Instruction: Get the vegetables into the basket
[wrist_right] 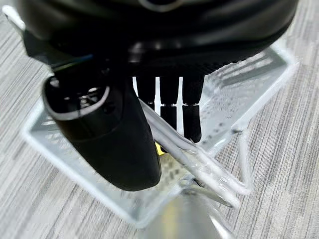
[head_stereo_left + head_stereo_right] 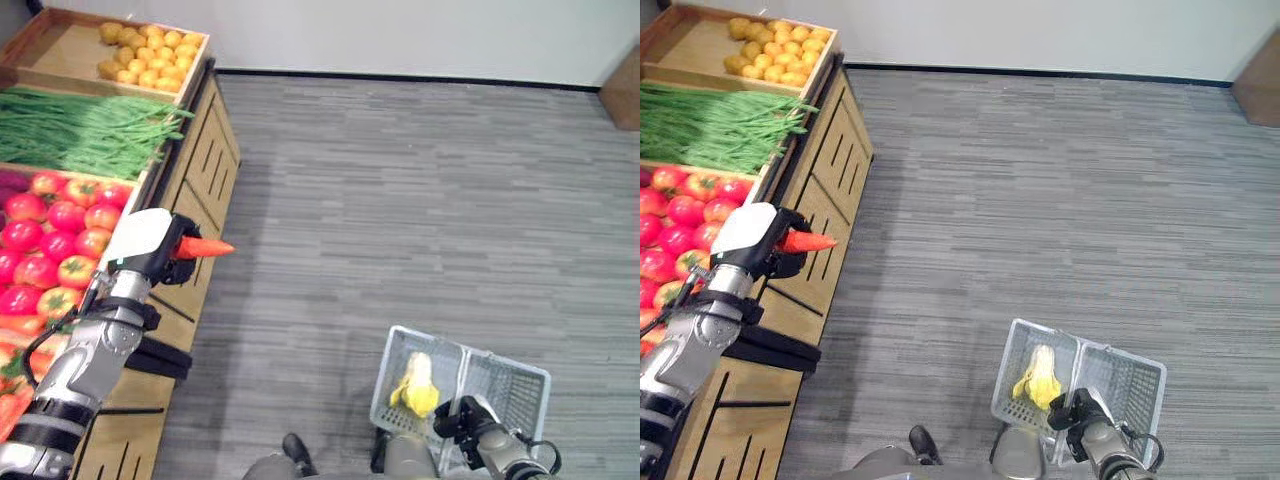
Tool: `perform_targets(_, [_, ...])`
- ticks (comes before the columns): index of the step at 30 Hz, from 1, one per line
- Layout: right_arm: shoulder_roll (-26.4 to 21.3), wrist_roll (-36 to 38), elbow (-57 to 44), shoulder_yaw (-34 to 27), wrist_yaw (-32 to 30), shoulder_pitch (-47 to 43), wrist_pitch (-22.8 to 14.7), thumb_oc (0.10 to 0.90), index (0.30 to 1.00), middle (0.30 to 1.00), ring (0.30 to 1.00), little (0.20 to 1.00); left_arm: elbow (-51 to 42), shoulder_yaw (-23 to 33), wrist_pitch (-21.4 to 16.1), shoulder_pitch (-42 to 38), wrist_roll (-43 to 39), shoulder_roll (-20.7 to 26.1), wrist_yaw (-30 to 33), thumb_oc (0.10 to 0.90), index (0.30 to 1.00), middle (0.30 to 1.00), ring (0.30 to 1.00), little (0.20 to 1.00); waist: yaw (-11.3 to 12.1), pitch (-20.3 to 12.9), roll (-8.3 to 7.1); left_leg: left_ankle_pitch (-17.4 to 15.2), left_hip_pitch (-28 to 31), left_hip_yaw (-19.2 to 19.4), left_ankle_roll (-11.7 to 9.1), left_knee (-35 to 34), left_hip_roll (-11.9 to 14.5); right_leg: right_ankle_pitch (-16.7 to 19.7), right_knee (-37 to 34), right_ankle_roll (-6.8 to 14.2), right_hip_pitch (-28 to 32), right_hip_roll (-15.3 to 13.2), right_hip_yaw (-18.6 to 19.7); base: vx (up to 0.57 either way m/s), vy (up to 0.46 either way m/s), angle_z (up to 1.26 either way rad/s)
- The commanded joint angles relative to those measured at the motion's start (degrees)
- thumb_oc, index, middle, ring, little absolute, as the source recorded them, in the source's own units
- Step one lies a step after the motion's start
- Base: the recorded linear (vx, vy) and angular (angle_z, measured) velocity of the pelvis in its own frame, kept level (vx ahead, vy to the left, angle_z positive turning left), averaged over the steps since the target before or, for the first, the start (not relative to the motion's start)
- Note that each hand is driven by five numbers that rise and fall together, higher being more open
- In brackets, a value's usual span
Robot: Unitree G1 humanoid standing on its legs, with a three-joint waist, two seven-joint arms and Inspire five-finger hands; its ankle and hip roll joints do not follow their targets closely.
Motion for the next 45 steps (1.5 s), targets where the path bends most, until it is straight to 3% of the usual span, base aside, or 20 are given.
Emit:
perform_targets(1, [-0.1,-3.2,0.1,4.1,0.3,2.2,-0.5,0.4,0.3,0.3,0.3,0.3,-3.4,7.6,-1.9,-3.4,-2.8,-0.3,3.8,0.4,0.3,0.3,0.3,0.3,-0.4,-5.1,0.1,-7.1,-2.0,-5.0,1.4,4.1,-2.0,-3.5,0.3,2.5,-0.1,2.4,4.7,0.06,-0.165,-0.43])
perform_targets(5, [0.1,-4.0,-1.1,5.5,0.6,2.3,-0.6,0.4,0.3,0.3,0.3,0.3,-2.2,7.4,-2.0,-3.3,-4.3,-2.6,3.7,0.4,0.3,0.3,0.3,0.3,-0.3,-5.6,-1.52,-6.0,-2.7,-5.2,-1.2,9.5,1.5,-5.4,-1.5,0.5,1.7,4.8,5.0,0.12,-0.337,-0.3])
perform_targets(6, [-0.2,-3.5,-1.8,6.1,0.5,2.1,-0.7,0.4,0.3,0.3,0.3,0.3,-2.0,7.5,-2.0,-2.8,-5.1,-3.4,3.6,0.4,0.3,0.3,0.3,0.3,0.3,-4.5,-2.56,-3.2,-4.9,-7.0,-4.0,18.0,4.6,-6.7,-2.5,-1.5,3.8,6.5,4.7,0.12,-0.391,0.09])
perform_targets(7, [-0.3,-3.5,-1.9,6.1,0.5,2.0,-0.7,0.4,0.3,0.3,0.3,0.3,-2.0,7.5,-2.0,-2.8,-5.1,-3.4,3.6,0.4,0.3,0.3,0.3,0.3,0.3,-4.5,-2.53,-3.3,-5.1,-7.1,-4.2,18.6,4.9,-6.7,-2.7,-1.7,3.9,6.7,4.6,0.12,-0.368,0.1])
perform_targets(9, [-1.6,-2.9,-3.6,5.9,0.1,1.6,-0.6,0.4,0.3,0.3,0.3,0.3,-1.7,7.5,-2.1,-2.1,-6.0,-4.2,3.8,0.4,0.3,0.3,0.3,0.3,1.4,-3.3,-2.7,-1.3,-8.1,-13.3,-5.3,24.0,4.7,-7.4,-3.4,-2.7,5.2,7.5,5.2,0.04,-0.107,-0.12])
perform_targets(10, [-1.6,-2.9,-3.6,5.9,0.1,1.6,-0.6,0.4,0.3,0.3,0.3,0.3,-1.7,7.5,-2.1,-2.1,-6.0,-4.2,3.8,0.4,0.3,0.3,0.3,0.3,1.3,-3.4,-2.67,-1.3,-8.2,-13.4,-5.3,24.1,4.7,-7.4,-3.4,-2.7,5.2,7.5,5.1,0.01,0.021,-0.31])
perform_targets(11, [-2.7,-2.5,-5.5,5.1,-0.1,1.7,-0.5,0.4,0.3,0.3,0.3,0.3,-1.7,7.5,-2.1,-2.0,-6.1,-4.6,3.9,0.4,0.3,0.3,0.3,0.3,1.3,-3.3,-2.84,-2.5,-9.2,-17.5,-4.4,19.7,2.4,-7.2,-4.3,-2.0,5.3,6.7,5.4,0.01,0.078,-0.36])
perform_targets(12, [-3.1,-2.6,-6.4,4.8,-0.1,1.9,-0.4,0.4,0.3,0.3,0.3,0.3,-1.7,7.4,-2.0,-2.0,-5.8,-4.7,4.0,0.4,0.3,0.3,0.3,0.3,1.0,-3.6,-2.89,-3.9,-9.2,-18.6,-3.5,15.2,1.3,-6.9,-4.8,-1.5,5.1,6.1,5.4,0.01,0.126,-0.16])
perform_targets(15, [-4.8,-2.6,-9.4,3.5,-0.5,2.3,-0.4,0.4,0.3,0.3,0.3,0.3,-1.7,6.7,-2.0,-2.4,-5.4,-5.0,4.2,0.4,0.3,0.3,0.3,0.3,0.9,-4.4,-2.52,-3.5,-8.9,-20.7,-2.0,8.4,-0.7,-6.3,-4.4,-0.8,4.2,5.0,4.7,0.04,0.226,0.13])
perform_targets(16, [-4.6,-2.2,-10.7,2.3,-1.0,2.8,-0.4,0.4,0.3,0.3,0.3,0.3,-2.7,6.0,-1.9,-2.7,-5.0,-4.7,3.5,0.4,0.3,0.3,0.3,0.3,0.2,-4.8,-1.62,-2.9,-6.7,-19.9,-0.9,3.9,-2.0,-5.4,-3.4,-0.1,3.5,4.2,5.6,0.03,0.305,-0.16])
perform_targets(23, [-3.7,-2.5,-11.4,2.6,-0.9,1.9,0.0,0.4,0.3,0.3,0.3,0.3,-3.0,5.3,-1.8,-2.7,-3.9,-3.2,2.7,0.4,0.3,0.3,0.3,0.3,1.2,-5.0,-1.64,-4.3,-3.8,-18.3,1.1,1.9,-3.9,-3.9,-2.3,2.0,3.0,3.0,9.0,0.05,0.238,-0.11])
perform_targets(28, [-4.7,-2.6,-12.3,2.8,-1.3,-0.6,0.1,0.4,0.3,0.3,0.3,0.3,-2.9,4.2,-1.9,-3.3,-3.8,-2.4,2.0,0.4,0.3,0.3,0.3,0.3,2.1,-5.4,-1.95,-4.5,-2.8,-17.8,1.7,0.7,-4.4,-2.8,-2.4,2.9,3.0,2.6,9.3,0.0,0.085,-0.05])
perform_targets(37, [-8.6,-2.3,-16.1,3.9,-3.1,-11.0,1.5,0.4,0.3,0.3,0.3,0.3,-4.0,-3.0,-1.9,-7.1,-6.2,-1.3,-3.5,0.4,0.3,0.3,0.3,0.3,2.9,-7.0,-1.39,-5.4,-1.0,-18.1,1.9,1.2,-4.8,-3.3,-3.6,3.0,5.0,2.3,8.5,0.0,0.01,0.02])
perform_targets(45, [-11.2,-6.3,-28.8,10.4,-4.7,-23.7,1.1,0.4,0.3,0.3,0.3,0.3,0.2,-15.3,-1.9,-17.9,-5.0,-3.5,-5.5,0.4,0.3,0.3,0.3,0.3,2.5,-7.1,0.06,-4.1,-0.5,-16.6,1.8,0.0,-4.4,-3.1,-4.9,2.1,5.0,2.8,8.5,-0.05,-0.053,-0.02])
